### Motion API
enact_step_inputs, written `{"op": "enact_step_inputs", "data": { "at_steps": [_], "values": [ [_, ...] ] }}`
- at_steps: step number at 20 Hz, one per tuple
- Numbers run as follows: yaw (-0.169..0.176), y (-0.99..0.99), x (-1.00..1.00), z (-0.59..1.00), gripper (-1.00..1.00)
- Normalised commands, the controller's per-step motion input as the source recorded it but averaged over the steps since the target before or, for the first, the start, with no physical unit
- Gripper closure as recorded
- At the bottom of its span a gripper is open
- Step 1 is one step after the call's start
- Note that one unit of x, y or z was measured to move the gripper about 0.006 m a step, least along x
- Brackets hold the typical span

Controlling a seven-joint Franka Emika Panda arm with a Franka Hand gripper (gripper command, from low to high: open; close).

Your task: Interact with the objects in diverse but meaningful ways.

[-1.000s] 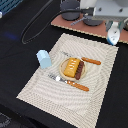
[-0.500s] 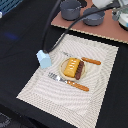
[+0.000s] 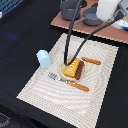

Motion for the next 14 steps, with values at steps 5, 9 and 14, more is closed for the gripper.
{"op": "enact_step_inputs", "data": {
  "at_steps": [5,9,14],
  "values": [
    [0.104,0.11,-0.88,-0.76,1.00],
    [0.087,0.01,-0.56,-0.61,1.00],
    [0.073,0.00,-0.53,-0.65,1.00]
  ]
}}
